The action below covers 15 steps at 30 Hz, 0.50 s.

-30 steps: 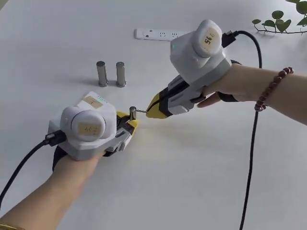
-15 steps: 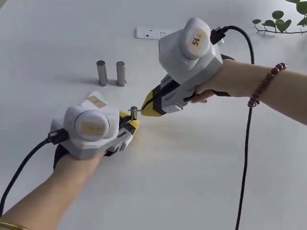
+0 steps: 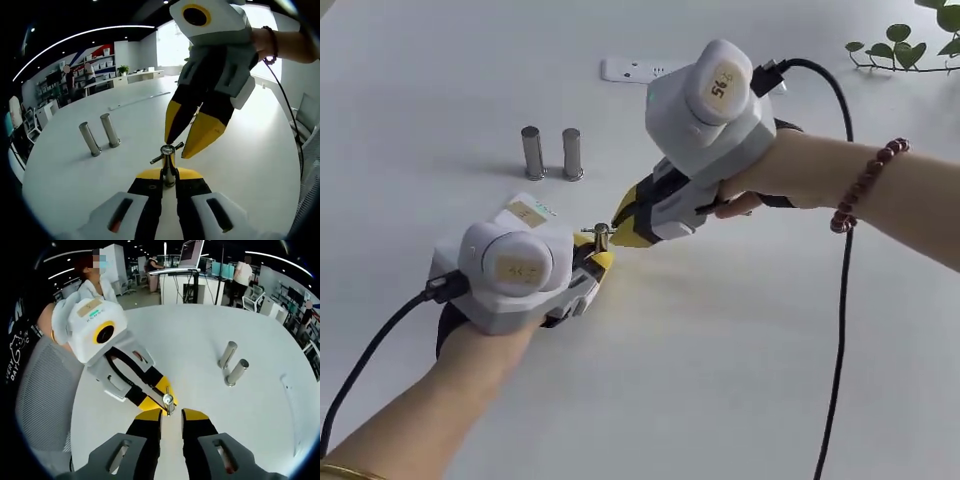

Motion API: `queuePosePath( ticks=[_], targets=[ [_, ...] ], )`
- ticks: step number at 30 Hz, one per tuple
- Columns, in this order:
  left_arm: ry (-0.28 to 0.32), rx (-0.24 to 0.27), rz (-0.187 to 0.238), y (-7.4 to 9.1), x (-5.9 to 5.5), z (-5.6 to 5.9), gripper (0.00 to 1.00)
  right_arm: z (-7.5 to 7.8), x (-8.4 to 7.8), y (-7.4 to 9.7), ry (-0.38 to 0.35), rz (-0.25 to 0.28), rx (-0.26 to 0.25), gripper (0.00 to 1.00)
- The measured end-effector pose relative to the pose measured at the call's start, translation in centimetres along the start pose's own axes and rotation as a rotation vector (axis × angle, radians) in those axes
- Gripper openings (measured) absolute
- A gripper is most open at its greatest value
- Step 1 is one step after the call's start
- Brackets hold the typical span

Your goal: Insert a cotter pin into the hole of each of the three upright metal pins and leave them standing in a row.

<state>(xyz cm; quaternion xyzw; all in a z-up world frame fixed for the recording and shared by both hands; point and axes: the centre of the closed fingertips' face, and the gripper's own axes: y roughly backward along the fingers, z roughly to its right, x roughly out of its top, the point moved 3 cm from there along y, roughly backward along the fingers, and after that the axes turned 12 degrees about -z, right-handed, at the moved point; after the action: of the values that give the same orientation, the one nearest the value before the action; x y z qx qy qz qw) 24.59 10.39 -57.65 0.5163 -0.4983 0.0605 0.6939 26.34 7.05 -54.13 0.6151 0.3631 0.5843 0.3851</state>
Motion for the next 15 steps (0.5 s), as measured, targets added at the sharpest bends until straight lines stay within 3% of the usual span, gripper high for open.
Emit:
queuePosePath(
  ticks=[9, 15],
  targets=[
    [0.002, 0.002, -0.002, 0.05, -0.03, 0.07, 0.07, -0.47, -0.53, 0.68, -0.028, 0.022, 0.012, 0.0],
    [0.004, -0.002, -0.003, 0.03, -0.06, 0.07, 0.07, -0.61, -0.26, 0.48, -0.044, 0.02, 0.012, 0.0]
  ],
)
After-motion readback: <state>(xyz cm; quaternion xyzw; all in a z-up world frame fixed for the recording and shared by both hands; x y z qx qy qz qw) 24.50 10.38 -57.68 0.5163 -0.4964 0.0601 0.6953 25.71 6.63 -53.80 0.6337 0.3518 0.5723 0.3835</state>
